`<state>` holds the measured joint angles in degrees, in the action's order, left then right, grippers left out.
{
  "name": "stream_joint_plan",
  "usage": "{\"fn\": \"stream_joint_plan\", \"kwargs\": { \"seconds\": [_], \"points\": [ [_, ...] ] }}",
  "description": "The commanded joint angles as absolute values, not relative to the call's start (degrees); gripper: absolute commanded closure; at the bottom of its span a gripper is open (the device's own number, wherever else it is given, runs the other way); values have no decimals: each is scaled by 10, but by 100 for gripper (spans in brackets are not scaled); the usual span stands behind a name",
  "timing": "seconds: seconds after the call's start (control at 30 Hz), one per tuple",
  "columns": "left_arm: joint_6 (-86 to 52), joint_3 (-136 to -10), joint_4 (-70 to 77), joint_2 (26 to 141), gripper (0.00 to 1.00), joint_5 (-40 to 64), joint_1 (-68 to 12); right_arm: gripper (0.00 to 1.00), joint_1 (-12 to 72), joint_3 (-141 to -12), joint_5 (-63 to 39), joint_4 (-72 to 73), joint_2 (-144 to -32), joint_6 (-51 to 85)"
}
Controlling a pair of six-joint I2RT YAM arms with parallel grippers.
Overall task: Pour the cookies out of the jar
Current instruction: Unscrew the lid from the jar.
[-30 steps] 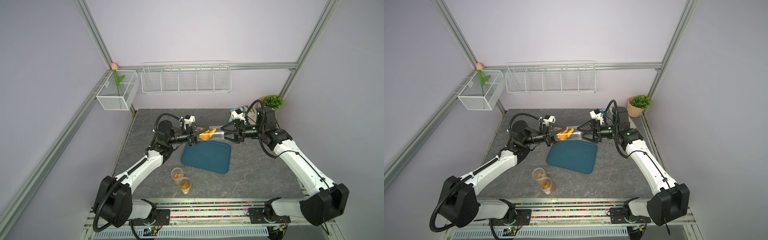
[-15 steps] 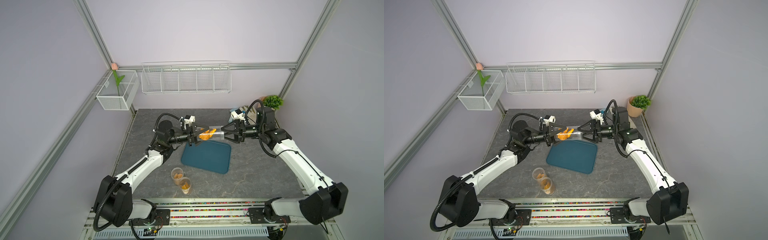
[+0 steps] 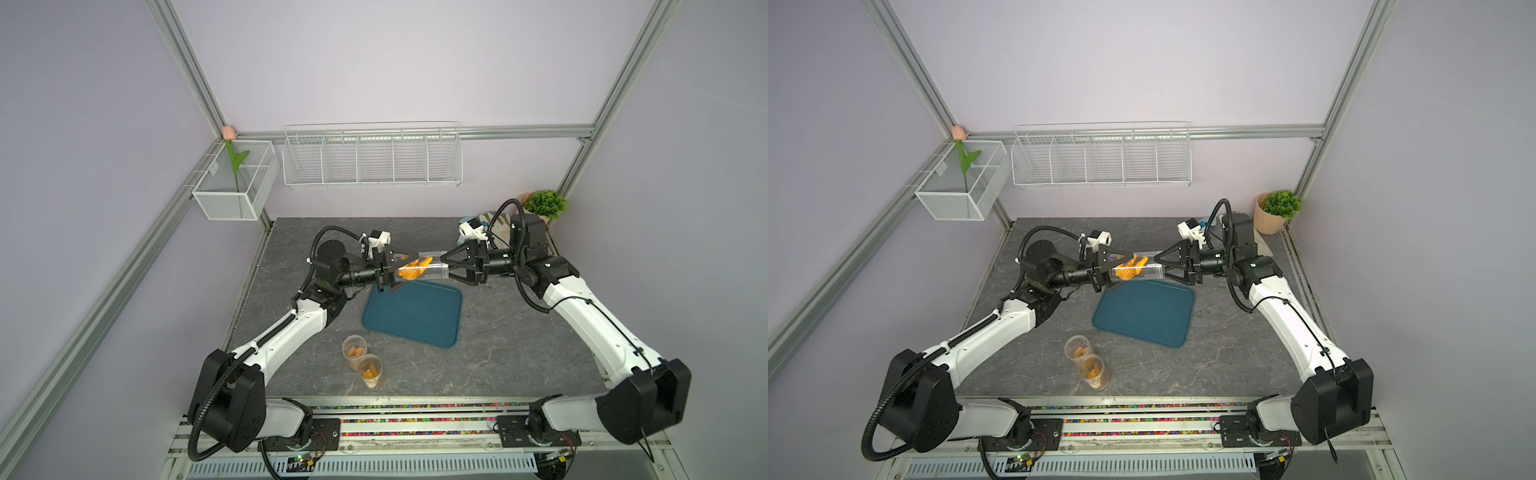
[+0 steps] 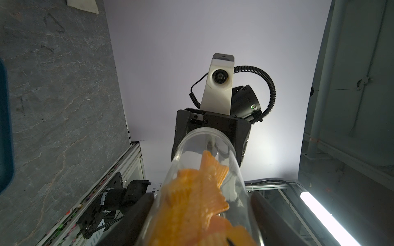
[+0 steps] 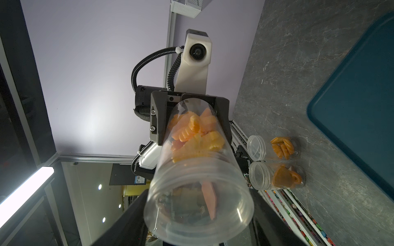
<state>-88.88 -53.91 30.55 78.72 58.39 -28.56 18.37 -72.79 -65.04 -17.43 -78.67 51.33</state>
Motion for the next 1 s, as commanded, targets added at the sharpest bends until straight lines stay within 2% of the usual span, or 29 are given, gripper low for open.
{"fn": "stream_joint_plan", "kwargs": {
  "seconds": [0.0, 0.33, 0.57, 0.77, 0.97],
  "points": [
    [-907, -563, 330, 790, 30, 594, -289, 31, 186, -740, -669, -197, -791, 450],
    [-922, -567, 330, 793, 30, 612, -288, 32, 186, -721, -618, -197, -764, 322],
    [-922, -568, 325, 790, 31, 615, -289, 32, 185, -752, -610, -250, -791, 279],
    [-922, -570, 321, 786, 16, 611, -288, 35, 183, -735, -576, -242, -789, 319],
    [-922, -564, 319, 780, 13, 604, -289, 35, 182, -722, -557, -221, -781, 352]
  ]
}}
